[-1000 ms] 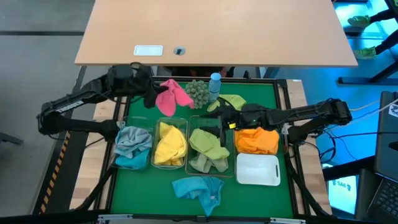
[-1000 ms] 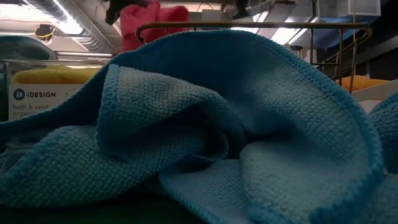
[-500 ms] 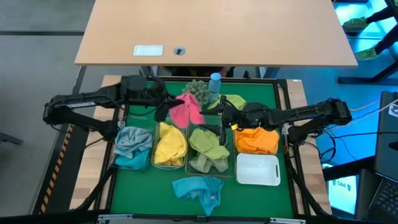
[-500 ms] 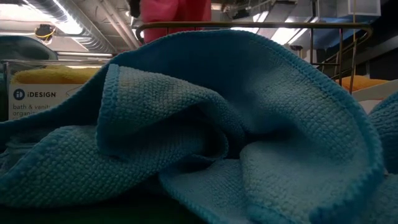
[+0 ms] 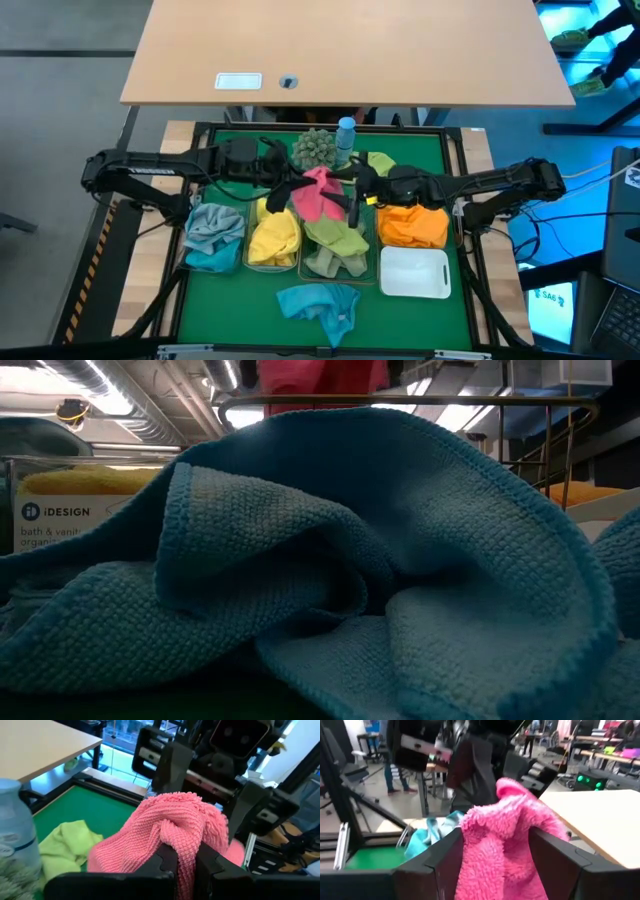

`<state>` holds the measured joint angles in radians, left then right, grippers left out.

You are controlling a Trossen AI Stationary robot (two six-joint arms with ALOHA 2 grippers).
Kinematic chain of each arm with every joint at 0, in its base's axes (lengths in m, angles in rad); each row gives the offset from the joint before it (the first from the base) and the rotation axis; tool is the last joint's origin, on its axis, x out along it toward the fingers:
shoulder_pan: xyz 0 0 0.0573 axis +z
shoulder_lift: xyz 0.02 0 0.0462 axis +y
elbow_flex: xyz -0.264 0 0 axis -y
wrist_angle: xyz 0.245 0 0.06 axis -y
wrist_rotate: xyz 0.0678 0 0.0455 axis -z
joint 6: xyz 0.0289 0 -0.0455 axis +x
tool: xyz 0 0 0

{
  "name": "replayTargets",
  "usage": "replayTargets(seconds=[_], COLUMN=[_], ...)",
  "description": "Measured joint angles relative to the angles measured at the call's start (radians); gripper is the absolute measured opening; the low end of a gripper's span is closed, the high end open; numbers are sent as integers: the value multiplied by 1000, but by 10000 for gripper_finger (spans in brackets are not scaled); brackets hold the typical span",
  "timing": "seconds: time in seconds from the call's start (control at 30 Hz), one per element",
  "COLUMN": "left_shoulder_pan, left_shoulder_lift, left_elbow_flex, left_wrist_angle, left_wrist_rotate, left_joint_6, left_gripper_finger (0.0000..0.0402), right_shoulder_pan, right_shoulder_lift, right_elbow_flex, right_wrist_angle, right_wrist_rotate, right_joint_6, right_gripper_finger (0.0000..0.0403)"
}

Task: Sort microfiber towel by color & place in baskets
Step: Put the pink microfiber cloth into the white bin

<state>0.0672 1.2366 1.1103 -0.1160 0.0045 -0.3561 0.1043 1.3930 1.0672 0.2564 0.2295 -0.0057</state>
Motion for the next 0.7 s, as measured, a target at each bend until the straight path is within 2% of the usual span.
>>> replayTargets(seconds=[0.23, 0.53, 0.7], left_shoulder_pan=[-22, -39, -43], left_shoulder_lift=[2, 6, 6], left_elbow_flex=[0, 0, 0], left_wrist_angle=[19, 46, 64], left_wrist_rotate=[0, 0, 0], left_joint_6=[0, 0, 0], left_gripper_finger=[17, 17, 17], right_shoulder_pan=[0, 0, 0], right_shoulder_lift=[0, 0, 22], right_elbow_flex=[0, 0, 0], right_wrist_angle=[-95, -49, -46], right_wrist_rotate=[-5, -31, -31], right_joint_6=[1, 1, 1], right_gripper_finger=[225, 224, 191])
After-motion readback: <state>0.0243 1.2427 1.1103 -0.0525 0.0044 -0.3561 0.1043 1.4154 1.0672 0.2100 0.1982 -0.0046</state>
